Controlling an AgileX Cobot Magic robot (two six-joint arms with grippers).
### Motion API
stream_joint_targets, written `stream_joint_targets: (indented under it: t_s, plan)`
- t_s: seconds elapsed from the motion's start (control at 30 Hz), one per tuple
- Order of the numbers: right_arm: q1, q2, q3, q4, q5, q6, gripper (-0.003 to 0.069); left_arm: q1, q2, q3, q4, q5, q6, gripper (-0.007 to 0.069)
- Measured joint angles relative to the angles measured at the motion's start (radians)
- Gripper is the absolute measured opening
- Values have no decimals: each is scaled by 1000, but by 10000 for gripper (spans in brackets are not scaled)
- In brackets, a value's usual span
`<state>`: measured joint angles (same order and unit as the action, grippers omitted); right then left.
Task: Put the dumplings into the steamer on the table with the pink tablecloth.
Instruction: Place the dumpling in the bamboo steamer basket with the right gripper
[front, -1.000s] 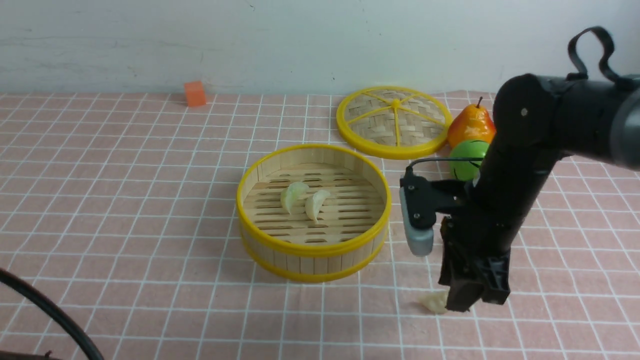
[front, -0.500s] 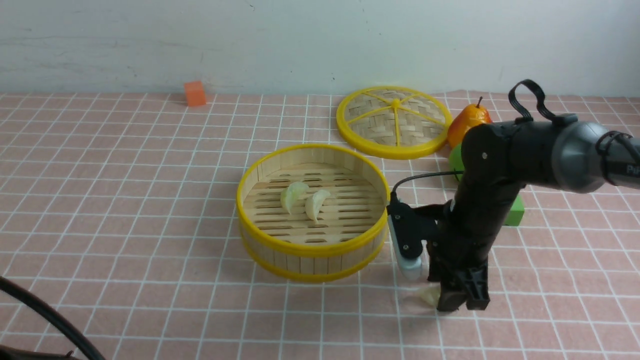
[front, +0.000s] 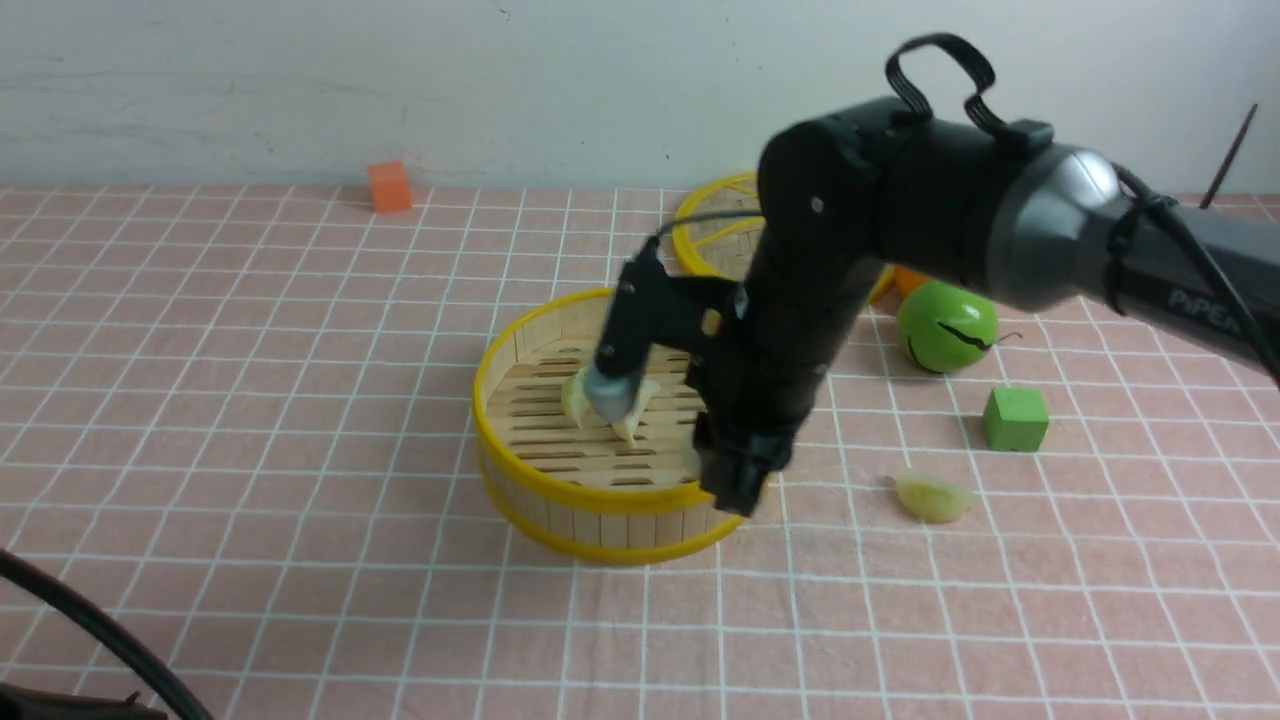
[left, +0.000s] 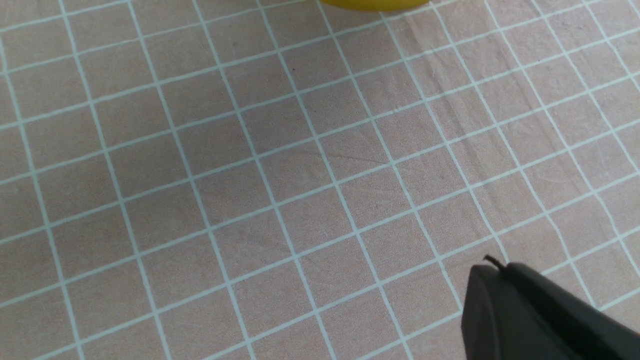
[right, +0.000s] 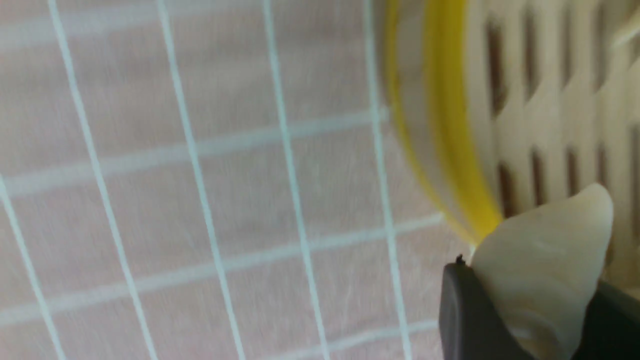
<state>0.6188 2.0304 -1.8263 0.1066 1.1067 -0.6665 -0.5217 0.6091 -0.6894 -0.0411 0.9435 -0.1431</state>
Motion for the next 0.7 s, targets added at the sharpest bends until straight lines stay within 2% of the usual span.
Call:
stream_joint_targets:
  t_s: [0.13, 0.3, 0.63, 0.7]
  plan:
    - [22, 77, -155, 23, 13, 219, 192, 0, 0, 0, 0, 0, 0, -14]
    - [21, 198, -270, 35, 14, 352, 192, 0, 0, 0, 0, 0, 1, -14]
    - [21, 323, -300, 36, 2, 398, 195, 0, 0, 0, -1, 17, 1, -14]
    - [21, 324, -304, 37, -6, 398, 225, 0, 0, 0, -5, 20, 1, -14]
